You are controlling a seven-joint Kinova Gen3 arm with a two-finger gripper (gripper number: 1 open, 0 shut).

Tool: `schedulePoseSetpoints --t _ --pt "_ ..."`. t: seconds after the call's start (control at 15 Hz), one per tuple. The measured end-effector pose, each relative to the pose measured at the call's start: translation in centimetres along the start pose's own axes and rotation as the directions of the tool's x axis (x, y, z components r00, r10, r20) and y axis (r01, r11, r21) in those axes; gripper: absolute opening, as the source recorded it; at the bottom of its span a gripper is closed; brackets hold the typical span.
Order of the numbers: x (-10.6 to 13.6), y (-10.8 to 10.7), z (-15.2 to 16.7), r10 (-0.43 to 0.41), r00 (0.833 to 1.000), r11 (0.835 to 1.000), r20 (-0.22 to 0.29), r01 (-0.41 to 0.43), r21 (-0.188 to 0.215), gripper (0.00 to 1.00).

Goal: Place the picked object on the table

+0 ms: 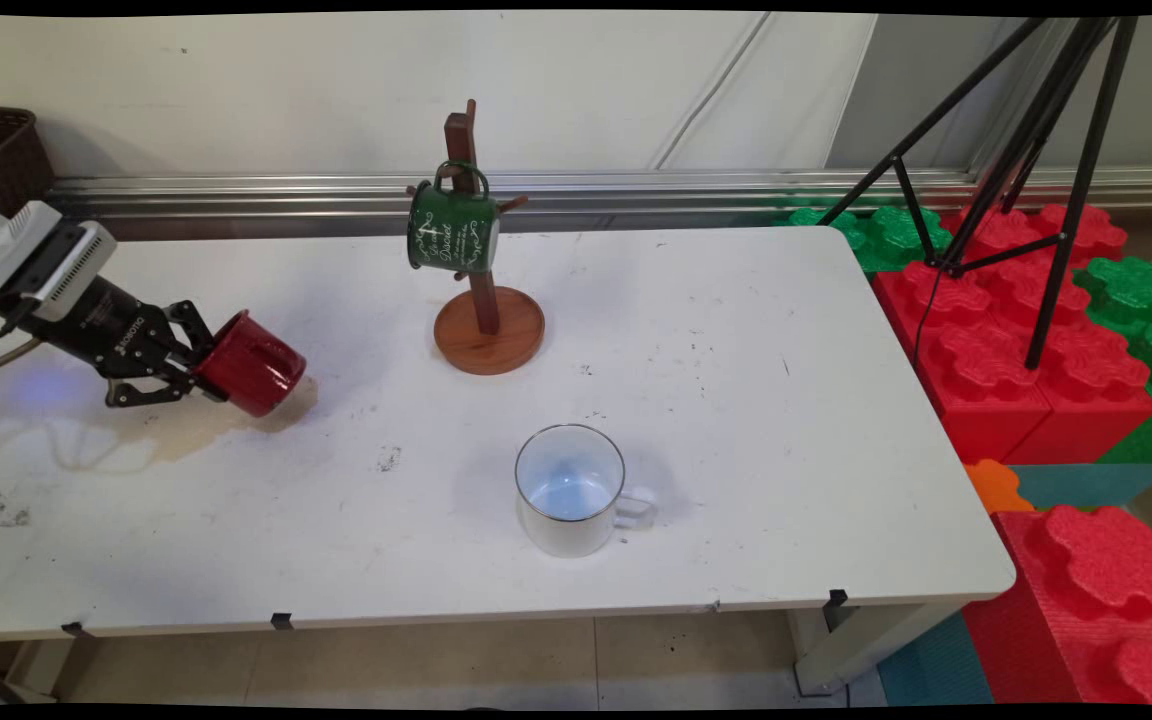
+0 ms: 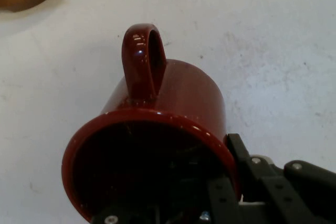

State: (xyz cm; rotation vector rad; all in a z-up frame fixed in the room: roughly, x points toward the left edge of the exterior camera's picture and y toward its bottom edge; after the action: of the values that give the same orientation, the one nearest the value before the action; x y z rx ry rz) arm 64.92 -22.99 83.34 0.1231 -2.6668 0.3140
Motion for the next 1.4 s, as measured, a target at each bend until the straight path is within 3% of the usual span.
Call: schedulePoseSetpoints --t 1.0,1.07,1.4 --pt "0.6 0.4 1.3 0.051 0.998 0.999 0.039 -0.05 -0.009 0.0" --pt "0.7 0.3 1.5 0.053 0.998 0.999 0.04 -0.052 -0.009 1.0" --pt "1.1 0.2 1.8 0.055 0.998 0.998 0.038 -0.055 -0.009 1.0"
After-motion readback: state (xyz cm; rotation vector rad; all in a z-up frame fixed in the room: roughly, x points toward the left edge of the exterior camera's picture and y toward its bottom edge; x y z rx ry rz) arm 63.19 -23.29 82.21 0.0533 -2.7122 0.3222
